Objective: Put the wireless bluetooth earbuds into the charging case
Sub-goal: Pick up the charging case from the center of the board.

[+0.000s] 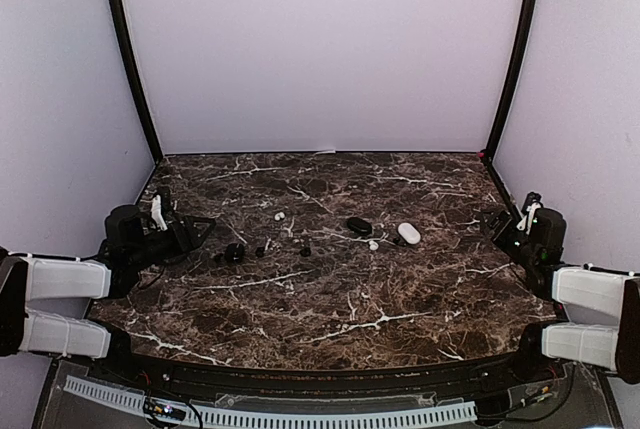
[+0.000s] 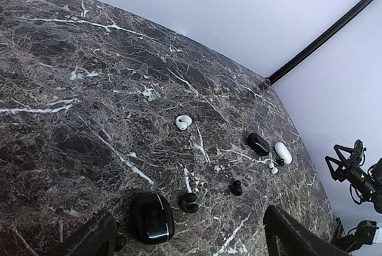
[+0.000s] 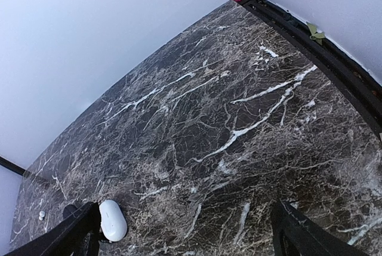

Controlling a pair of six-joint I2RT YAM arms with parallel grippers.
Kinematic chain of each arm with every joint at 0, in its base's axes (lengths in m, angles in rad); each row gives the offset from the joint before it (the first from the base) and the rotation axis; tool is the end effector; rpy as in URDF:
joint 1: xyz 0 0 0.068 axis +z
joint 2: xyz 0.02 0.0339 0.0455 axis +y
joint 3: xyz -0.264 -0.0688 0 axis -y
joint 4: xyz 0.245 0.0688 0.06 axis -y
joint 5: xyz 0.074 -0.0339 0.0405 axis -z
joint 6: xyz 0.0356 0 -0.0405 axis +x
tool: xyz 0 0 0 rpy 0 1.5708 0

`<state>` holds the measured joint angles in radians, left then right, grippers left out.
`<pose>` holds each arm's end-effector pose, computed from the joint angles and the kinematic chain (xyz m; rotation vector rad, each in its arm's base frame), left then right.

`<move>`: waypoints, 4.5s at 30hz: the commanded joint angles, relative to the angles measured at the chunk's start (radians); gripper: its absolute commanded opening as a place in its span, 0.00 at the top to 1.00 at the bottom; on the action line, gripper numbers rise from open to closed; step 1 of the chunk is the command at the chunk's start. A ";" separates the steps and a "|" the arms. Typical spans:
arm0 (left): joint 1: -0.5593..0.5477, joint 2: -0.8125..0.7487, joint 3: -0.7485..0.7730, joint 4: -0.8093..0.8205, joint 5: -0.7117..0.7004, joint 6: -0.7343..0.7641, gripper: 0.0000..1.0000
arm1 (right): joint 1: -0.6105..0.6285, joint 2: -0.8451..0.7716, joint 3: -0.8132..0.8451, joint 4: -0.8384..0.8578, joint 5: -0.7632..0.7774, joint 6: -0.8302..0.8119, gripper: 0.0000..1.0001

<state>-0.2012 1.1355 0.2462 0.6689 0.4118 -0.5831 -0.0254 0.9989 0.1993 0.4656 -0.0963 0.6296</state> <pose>0.2065 -0.0567 0.1771 -0.0472 1.8694 -0.9204 0.1943 -0.0015 0.1658 0.5592 1.8522 0.4983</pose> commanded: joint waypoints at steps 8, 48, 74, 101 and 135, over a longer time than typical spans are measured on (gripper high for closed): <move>-0.006 0.032 0.009 0.097 0.110 0.005 0.01 | 0.004 -0.004 -0.003 -0.005 0.013 0.083 0.01; -0.232 0.085 0.230 -0.455 -0.322 0.151 0.03 | 0.549 0.286 0.236 0.024 0.231 -0.353 0.09; -0.233 0.372 0.447 -0.693 -0.104 0.069 0.05 | 0.548 0.217 0.227 -0.007 0.258 -0.359 0.11; -0.373 0.396 0.538 -0.879 -0.550 0.106 0.08 | 0.550 0.222 0.220 0.014 0.203 -0.377 0.13; -0.372 0.554 0.823 -1.366 -0.979 -0.184 0.13 | 0.549 0.236 0.232 -0.001 0.212 -0.378 0.14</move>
<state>-0.6041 1.6386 1.0290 -0.3161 -0.1955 -0.7609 0.5182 1.2423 0.4179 0.4484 0.1093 0.2623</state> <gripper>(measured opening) 0.899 0.858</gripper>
